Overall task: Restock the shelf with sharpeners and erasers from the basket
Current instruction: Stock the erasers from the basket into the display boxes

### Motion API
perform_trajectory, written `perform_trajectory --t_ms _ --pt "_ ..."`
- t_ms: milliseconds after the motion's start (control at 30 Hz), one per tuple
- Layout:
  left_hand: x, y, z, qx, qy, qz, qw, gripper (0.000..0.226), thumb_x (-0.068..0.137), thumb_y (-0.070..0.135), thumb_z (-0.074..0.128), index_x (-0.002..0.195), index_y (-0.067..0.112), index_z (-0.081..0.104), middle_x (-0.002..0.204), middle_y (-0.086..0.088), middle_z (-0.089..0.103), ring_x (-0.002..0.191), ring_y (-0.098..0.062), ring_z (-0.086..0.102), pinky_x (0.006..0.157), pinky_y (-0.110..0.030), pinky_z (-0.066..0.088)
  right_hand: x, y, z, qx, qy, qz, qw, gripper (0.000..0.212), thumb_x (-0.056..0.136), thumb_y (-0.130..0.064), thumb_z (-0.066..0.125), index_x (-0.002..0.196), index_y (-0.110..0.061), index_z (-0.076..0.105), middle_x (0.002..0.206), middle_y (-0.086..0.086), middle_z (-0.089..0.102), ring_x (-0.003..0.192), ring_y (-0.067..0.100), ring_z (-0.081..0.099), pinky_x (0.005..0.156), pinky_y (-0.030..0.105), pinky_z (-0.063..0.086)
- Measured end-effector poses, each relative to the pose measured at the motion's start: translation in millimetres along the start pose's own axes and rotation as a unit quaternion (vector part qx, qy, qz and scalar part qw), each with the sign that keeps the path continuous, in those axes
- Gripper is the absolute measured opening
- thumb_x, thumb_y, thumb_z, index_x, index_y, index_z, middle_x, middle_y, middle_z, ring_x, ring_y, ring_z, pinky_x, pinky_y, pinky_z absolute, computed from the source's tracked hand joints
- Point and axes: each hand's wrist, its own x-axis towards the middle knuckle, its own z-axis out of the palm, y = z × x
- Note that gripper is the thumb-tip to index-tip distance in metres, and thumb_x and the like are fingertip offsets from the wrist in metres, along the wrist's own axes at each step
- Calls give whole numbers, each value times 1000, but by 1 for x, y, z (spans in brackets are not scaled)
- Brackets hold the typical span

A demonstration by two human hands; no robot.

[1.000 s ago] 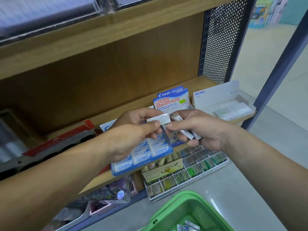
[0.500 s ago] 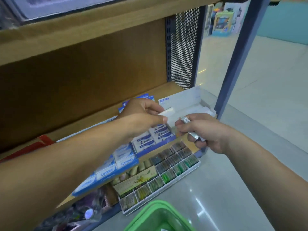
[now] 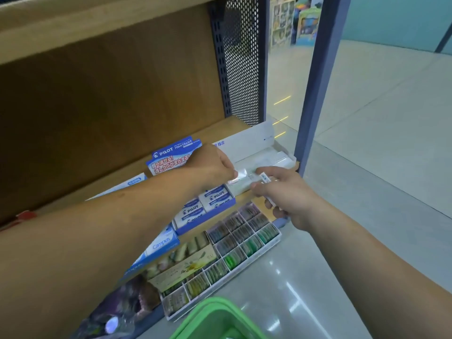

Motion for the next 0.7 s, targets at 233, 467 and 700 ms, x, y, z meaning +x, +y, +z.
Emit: perform_trajectory --t_ms 233,467,700 --pt "-3 -2 8 68 -35 5 997 16 94 36 72 96 23 81 96 5 77 89 -17 68 82 -30 59 2 -12 -4 32 -59 17 998 31 90 -3 69 115 -22 68 79 2 65 58 16 52 45 25 34" --pt "-45 4 -19 -125 -11 43 991 25 101 43 60 98 23 75 87 2 75 69 -10 66 60 -24 52 -18 -31 0 -83 -151 -39 984 49 84 10 66 121 -22 65 111 8 69 62 15 61 47 26 41" --pt "-92 -41 -60 -308 -33 -15 951 22 90 13 78 111 11 71 71 -4 70 61 -12 63 56 -20 51 -37 -52 46 -153 -232 -105 955 37 81 6 77 113 -13 71 81 6 72 57 20 64 53 29 52"
